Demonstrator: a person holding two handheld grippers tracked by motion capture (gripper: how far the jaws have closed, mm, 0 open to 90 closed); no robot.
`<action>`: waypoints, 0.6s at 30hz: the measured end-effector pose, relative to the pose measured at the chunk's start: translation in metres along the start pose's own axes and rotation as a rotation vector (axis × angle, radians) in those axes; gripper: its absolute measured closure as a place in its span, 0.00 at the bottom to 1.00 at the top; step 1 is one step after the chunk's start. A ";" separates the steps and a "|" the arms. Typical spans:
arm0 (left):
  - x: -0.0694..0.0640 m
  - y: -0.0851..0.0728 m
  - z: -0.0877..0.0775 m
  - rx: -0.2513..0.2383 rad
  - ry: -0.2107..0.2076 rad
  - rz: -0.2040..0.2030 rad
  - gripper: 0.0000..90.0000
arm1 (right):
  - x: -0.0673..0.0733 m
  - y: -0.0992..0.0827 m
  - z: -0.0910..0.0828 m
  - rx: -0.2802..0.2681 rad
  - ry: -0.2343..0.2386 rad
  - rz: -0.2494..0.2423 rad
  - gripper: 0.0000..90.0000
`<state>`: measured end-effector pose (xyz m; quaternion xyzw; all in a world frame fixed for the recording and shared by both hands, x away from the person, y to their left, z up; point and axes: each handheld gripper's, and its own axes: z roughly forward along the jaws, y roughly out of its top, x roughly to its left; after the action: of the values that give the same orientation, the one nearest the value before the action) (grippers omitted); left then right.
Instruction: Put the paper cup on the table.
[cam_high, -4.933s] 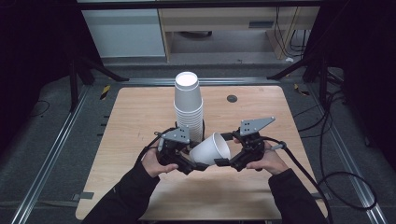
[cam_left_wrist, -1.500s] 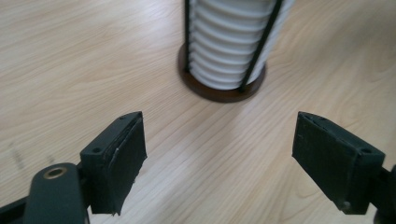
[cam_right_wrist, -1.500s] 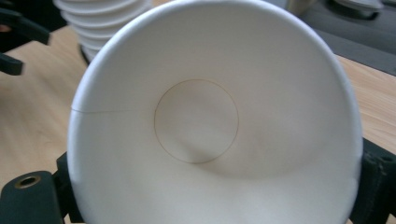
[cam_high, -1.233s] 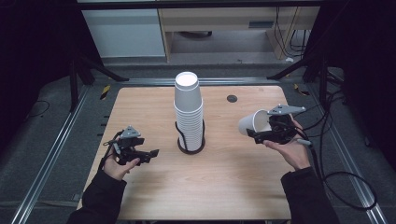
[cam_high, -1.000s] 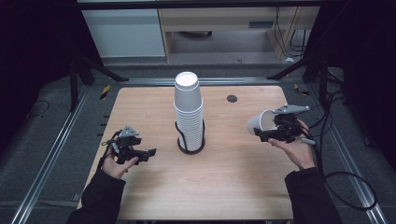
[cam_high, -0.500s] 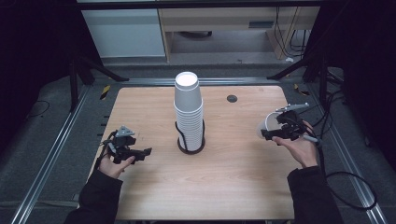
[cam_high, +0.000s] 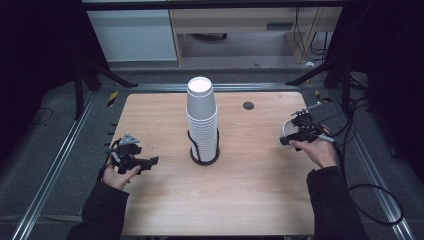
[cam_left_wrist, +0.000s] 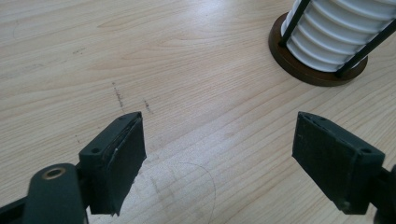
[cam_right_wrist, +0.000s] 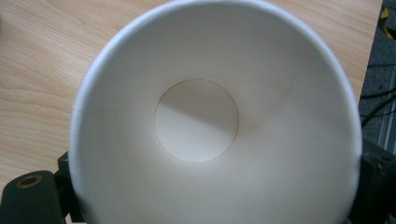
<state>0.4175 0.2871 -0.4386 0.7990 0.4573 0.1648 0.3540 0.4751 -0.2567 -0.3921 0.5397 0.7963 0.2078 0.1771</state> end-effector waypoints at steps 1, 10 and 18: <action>0.000 0.000 0.000 0.001 0.001 0.000 0.18 | -0.001 0.001 0.002 0.013 -0.001 0.000 0.12; 0.000 0.000 0.000 0.004 0.002 0.002 0.18 | -0.003 0.008 0.021 0.119 -0.014 -0.020 0.12; 0.001 0.000 0.001 0.006 -0.001 -0.004 0.18 | -0.007 0.009 0.032 0.170 -0.013 -0.021 0.12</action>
<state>0.4183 0.2875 -0.4389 0.7993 0.4590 0.1624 0.3523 0.5014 -0.2560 -0.4140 0.5459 0.8154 0.1342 0.1379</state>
